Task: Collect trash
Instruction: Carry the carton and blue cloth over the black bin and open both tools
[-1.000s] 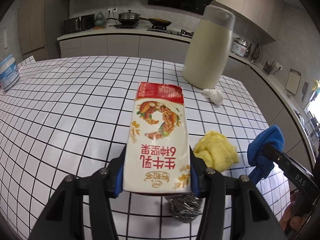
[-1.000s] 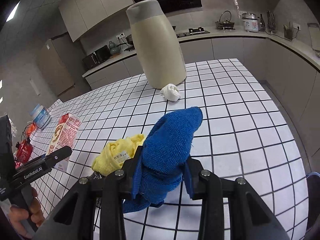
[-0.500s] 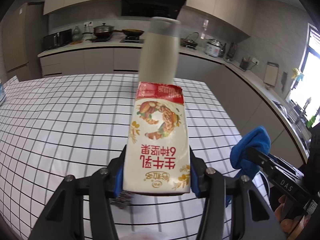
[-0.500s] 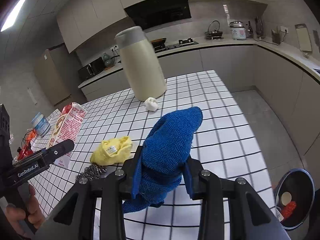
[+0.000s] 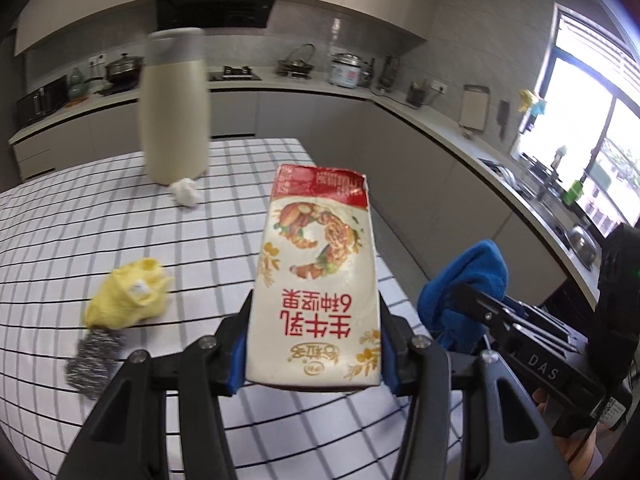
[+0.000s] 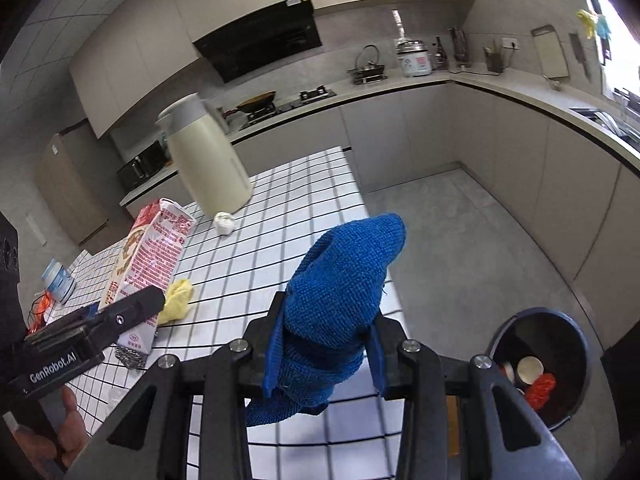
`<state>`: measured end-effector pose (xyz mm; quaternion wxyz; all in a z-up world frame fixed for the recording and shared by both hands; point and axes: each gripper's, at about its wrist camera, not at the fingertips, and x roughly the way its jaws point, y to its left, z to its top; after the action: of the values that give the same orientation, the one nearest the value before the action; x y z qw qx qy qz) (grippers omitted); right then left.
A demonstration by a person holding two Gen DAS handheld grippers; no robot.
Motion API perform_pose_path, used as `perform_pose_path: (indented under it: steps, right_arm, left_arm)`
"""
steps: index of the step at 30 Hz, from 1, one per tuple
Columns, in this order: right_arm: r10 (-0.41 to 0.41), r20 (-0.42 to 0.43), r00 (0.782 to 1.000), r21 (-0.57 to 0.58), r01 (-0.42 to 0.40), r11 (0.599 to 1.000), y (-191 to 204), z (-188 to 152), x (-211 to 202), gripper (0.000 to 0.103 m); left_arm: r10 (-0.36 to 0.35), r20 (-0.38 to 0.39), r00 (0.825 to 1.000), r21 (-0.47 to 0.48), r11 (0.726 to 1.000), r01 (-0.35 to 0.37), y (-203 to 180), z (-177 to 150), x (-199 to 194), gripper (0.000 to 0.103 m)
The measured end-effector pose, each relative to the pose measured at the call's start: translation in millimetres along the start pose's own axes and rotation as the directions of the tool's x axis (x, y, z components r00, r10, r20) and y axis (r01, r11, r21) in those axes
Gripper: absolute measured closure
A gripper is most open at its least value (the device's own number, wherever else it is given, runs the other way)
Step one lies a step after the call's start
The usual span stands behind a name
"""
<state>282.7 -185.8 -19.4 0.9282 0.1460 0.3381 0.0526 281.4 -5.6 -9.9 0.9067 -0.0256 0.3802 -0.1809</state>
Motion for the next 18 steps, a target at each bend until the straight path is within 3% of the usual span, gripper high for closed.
perform_pose_path:
  steps: [9,18]
  right_arm:
    - [-0.112,0.025,0.993,0.086,0.110,0.990,-75,-7,-43,0.065]
    - [-0.238,0.021,0.971,0.199,0.229,0.953,-159,-21,-84,0.065]
  left_arm:
    - [-0.118,-0.066,0.991,0.090,0.988,0.124,-78,-3,33,0.051]
    - [-0.211,-0.148,0.966,0.142,0.962,0.232,-150,-12,68,0.051]
